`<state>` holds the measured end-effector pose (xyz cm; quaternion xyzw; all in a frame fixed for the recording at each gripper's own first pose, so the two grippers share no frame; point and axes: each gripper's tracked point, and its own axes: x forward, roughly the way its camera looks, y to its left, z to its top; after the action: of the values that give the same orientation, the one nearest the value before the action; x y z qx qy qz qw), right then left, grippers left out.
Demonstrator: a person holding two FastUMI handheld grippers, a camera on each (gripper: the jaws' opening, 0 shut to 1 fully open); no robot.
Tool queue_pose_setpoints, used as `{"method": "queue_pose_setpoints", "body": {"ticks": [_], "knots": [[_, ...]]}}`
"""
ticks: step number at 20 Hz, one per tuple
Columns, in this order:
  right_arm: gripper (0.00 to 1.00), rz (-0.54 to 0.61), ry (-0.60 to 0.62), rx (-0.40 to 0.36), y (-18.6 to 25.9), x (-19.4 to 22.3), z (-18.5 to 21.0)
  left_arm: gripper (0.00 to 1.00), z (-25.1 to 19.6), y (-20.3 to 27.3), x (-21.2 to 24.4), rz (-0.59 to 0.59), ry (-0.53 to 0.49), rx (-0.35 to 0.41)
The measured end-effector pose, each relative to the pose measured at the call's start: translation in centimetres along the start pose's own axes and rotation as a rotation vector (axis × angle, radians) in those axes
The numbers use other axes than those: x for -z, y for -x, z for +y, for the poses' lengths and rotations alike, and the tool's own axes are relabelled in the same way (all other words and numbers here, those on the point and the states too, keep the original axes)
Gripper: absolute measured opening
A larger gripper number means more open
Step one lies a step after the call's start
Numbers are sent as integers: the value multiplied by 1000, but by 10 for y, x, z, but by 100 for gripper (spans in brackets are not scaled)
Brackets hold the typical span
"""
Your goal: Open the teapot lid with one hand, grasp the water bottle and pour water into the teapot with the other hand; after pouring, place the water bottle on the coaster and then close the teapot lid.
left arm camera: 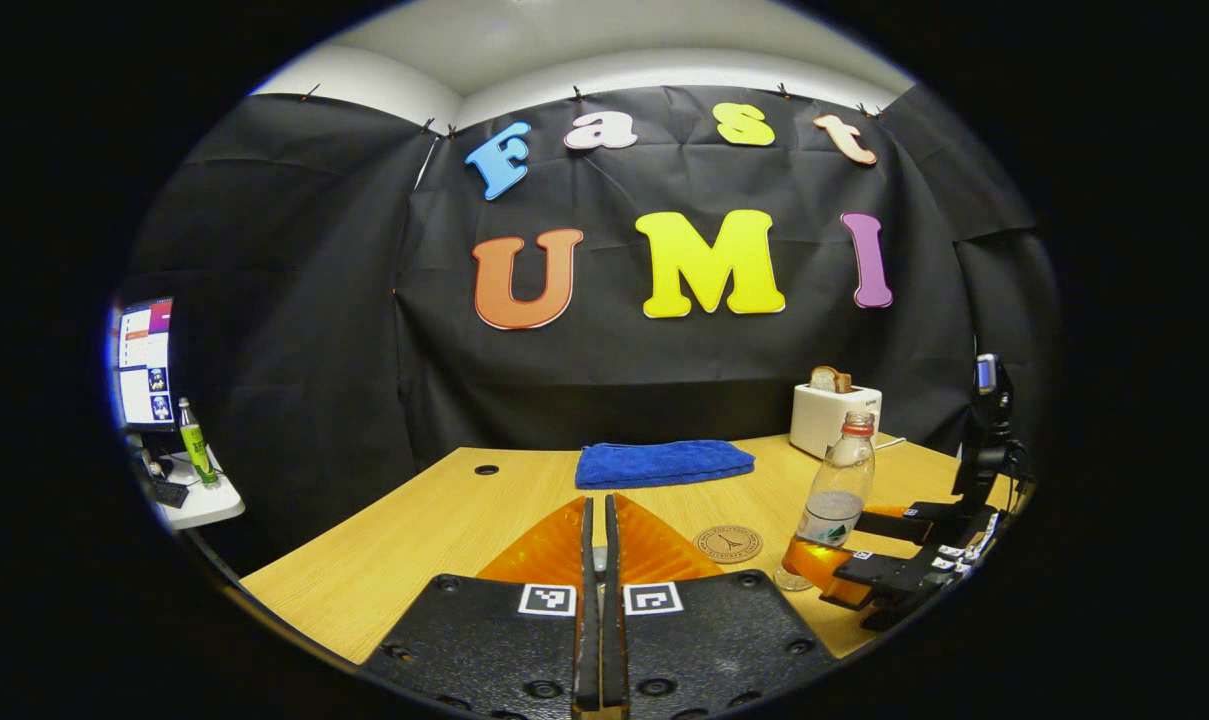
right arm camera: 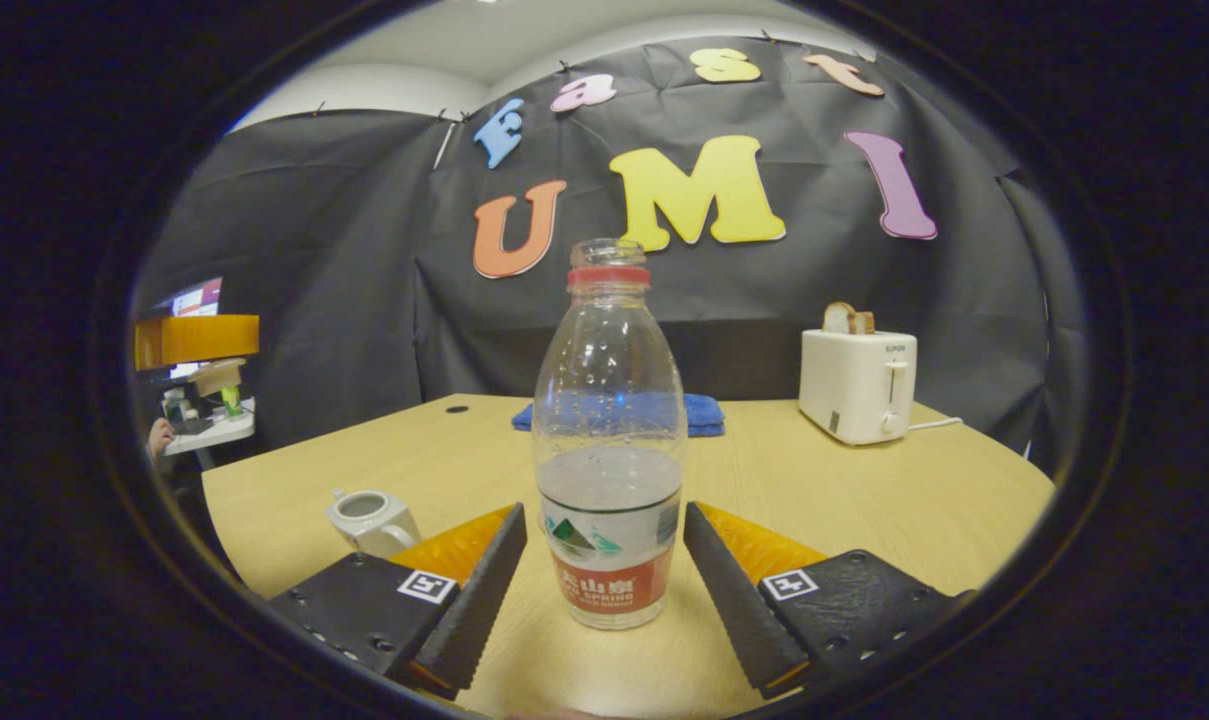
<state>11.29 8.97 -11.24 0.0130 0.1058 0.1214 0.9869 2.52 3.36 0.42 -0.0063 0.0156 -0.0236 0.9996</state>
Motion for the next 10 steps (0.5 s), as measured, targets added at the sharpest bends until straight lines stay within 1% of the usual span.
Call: {"method": "queue_pose_setpoints", "body": {"ticks": [1,2,3,6,10], "knots": [[92,-3,4,10,-3,-1,0,4,3,3,2,10,2,4],[91,-4,15,23,-4,-2,-1,4,6,5,4,14,4,6],[78,-4,25,31,-4,-3,-1,4,7,6,5,21,5,12],[75,-10,98,30,7,-15,4,4,14,12,7,31,5,23],[73,-42,342,41,22,-44,17,4,28,21,-2,7,-3,30]]}}
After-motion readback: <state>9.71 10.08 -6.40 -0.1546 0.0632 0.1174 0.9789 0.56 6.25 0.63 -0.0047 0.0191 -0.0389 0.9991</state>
